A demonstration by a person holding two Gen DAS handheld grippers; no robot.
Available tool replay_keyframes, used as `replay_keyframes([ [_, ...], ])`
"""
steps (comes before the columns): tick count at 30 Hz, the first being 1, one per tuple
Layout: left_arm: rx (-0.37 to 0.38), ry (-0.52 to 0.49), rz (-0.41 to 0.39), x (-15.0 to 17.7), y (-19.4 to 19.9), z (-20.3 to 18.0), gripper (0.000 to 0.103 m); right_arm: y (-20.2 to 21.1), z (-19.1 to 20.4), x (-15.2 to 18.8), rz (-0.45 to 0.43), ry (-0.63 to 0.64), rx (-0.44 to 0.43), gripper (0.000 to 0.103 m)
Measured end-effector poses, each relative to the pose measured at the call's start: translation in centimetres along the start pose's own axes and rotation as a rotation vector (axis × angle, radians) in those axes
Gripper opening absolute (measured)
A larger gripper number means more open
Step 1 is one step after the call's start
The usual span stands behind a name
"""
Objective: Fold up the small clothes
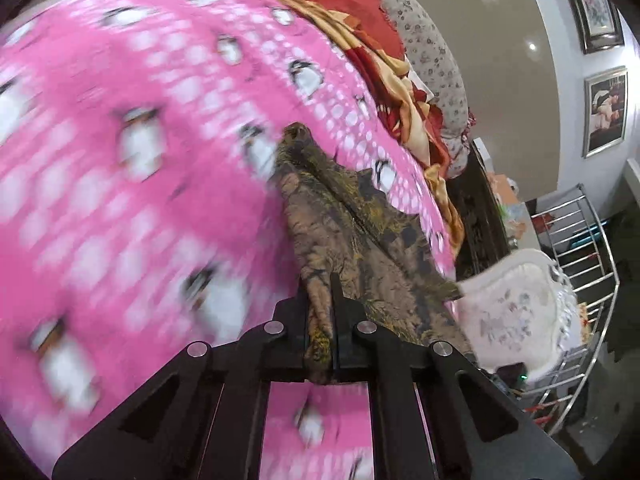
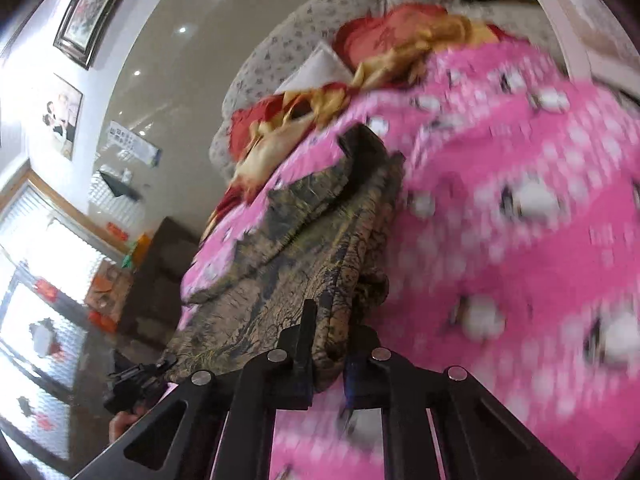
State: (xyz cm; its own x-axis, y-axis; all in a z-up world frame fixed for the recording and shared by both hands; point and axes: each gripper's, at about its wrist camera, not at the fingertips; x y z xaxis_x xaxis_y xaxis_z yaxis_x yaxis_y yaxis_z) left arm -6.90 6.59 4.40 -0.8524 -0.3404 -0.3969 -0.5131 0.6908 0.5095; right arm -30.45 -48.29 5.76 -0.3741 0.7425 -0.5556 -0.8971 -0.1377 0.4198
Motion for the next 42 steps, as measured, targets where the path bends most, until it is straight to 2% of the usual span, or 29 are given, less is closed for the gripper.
replay_keyframes([
  [2, -0.018, 0.014, 0.011, 1.4, 2.6, 1.6, 0.005, 1.8, -0.9, 2.8, 0.049, -0.072, -0.005, 0.01],
  [5, -0.08, 0.006, 0.0, 3.3, 5.3, 3.4, 0.005, 4.0, -2.1, 5.8, 0.076, -0.165, -0.01, 0.008],
  [7, -0.082, 0.003, 0.015, 4.4, 5.5, 4.7, 0.005, 4.8, -3.4, 7.4, 0.071, -0.198, 0.009, 0.008],
  [9, -0.165, -0.066, 0.002, 5.3, 5.1, 5.3, 0.005, 4.3, -5.3, 8.3, 0.078, -0.262, 0.031, 0.008],
  [10, -0.177, -0.093, -0.005, 5.5, 5.2, 5.1, 0.005, 4.5, -5.6, 8.5, 0.083, -0.266, 0.047, 0.008],
  [12, -0.119, -0.117, -0.034, 5.6, 5.8, 3.8, 0.005, 5.1, -5.1, 7.8, 0.061, -0.199, 0.114, 0.008],
  [15, -0.066, -0.283, -0.105, 5.1, 6.1, -0.8, 0.005, 7.1, -2.1, 4.7, -0.062, 0.011, 0.226, 0.008],
  [18, -0.015, -0.396, -0.08, 4.6, 3.5, -5.0, 0.005, 7.4, 1.3, 1.9, -0.154, 0.159, 0.279, 0.008],
  [20, -0.022, -0.455, -0.055, 4.7, 0.8, -6.5, 0.005, 5.5, 3.6, 1.5, -0.132, 0.235, 0.262, 0.008],
  [21, -0.049, -0.506, -0.032, 5.0, -1.1, -6.9, 0.005, 4.1, 4.9, 1.9, -0.109, 0.278, 0.258, 0.008],
  [22, -0.085, -0.542, -0.022, 5.5, -2.1, -6.7, 0.005, 2.7, 6.0, 2.6, -0.086, 0.319, 0.263, 0.008],
  [23, -0.159, -0.583, -0.024, 5.9, -3.4, -6.1, 0.005, 1.7, 6.8, 3.4, -0.069, 0.36, 0.283, 0.008],
  [25, -0.295, -0.561, -0.01, 6.3, -4.6, -3.6, 0.006, -0.6, 7.5, 5.4, -0.039, 0.424, 0.331, 0.008],
  [26, -0.284, -0.498, -0.026, 6.5, -4.1, -2.0, 0.012, -1.4, 7.0, 6.3, -0.018, 0.427, 0.359, 0.008],
  [29, -0.271, -0.417, -0.035, 6.6, -2.4, -0.6, 0.012, -4.3, 4.0, 8.3, 0.092, 0.412, 0.38, 0.008],
  [31, -0.293, -0.421, -0.025, 6.6, -2.0, -1.0, 0.012, -4.0, 3.5, 8.0, 0.071, 0.421, 0.349, 0.008],
  [32, -0.294, -0.431, -0.021, 6.3, -1.8, -1.7, 0.011, -4.0, 3.5, 7.4, 0.098, 0.404, 0.347, 0.008],
  [34, -0.228, -0.432, -0.018, 5.9, -2.2, -3.3, 0.011, -3.4, 3.9, 5.9, 0.068, 0.37, 0.336, 0.008],
  [36, -0.163, -0.455, -0.012, 5.2, -3.4, -5.3, 0.011, -2.9, 4.9, 4.6, 0.013, 0.388, 0.312, 0.009],
  [38, -0.133, -0.494, 0.031, 4.8, -6.4, -7.1, 0.011, -4.1, 5.2, 3.6, 0.019, 0.411, 0.303, 0.009],
  [40, -0.186, -0.524, 0.093, 4.6, -9.4, -7.6, 0.011, -6.5, 4.2, 3.0, 0.074, 0.408, 0.315, 0.009],
  [42, -0.241, -0.552, 0.163, 4.4, -12.6, -7.5, 0.011, -8.6, 3.3, 3.0, 0.134, 0.415, 0.371, 0.009],
])
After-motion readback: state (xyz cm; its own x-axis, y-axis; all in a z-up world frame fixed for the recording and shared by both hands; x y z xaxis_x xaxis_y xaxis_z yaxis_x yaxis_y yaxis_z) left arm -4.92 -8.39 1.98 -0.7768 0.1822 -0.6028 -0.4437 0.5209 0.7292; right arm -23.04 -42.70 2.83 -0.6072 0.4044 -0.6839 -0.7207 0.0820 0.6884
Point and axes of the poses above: each gripper's, at about its wrist camera, not at the fingertips, and y roughly against the way its jaws point, z to its left, x to its underside, and after that the axes turned 13 degrees about -z, right-handed
